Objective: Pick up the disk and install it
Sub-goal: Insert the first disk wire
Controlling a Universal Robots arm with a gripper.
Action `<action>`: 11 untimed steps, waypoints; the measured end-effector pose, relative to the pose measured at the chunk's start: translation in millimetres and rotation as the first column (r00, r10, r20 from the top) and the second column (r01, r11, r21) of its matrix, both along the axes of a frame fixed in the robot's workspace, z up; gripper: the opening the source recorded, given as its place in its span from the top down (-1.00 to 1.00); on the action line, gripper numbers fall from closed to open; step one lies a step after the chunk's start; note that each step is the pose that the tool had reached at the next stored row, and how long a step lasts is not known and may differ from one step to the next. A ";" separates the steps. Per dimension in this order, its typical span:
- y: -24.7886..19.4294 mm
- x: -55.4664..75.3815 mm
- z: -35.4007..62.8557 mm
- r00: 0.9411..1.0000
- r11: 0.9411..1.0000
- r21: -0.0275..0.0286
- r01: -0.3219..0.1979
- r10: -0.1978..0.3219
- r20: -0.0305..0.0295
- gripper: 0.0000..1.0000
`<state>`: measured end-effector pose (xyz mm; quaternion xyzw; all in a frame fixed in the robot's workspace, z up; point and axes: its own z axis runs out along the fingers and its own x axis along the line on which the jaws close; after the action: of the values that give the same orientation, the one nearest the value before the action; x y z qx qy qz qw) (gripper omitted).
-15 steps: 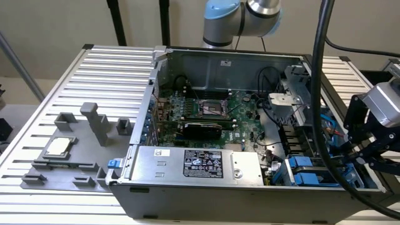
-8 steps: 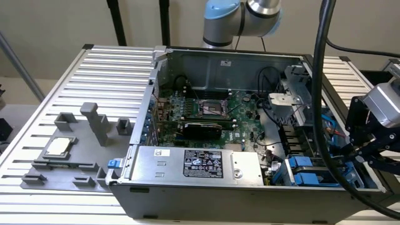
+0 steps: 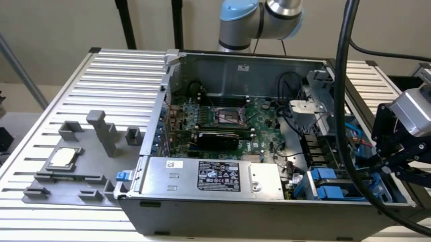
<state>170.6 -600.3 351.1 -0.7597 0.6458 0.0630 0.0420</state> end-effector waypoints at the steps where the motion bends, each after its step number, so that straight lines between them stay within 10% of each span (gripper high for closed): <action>1: 0.0 -2.1 0.4 1.000 1.000 0.000 0.000 0.000 0.000 1.00; 11: 0.0 -13.6 -0.8 1.000 1.000 -0.011 0.016 -0.016 -0.008 1.00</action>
<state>157.0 -600.3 350.3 -0.7545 0.6524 0.0623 0.0355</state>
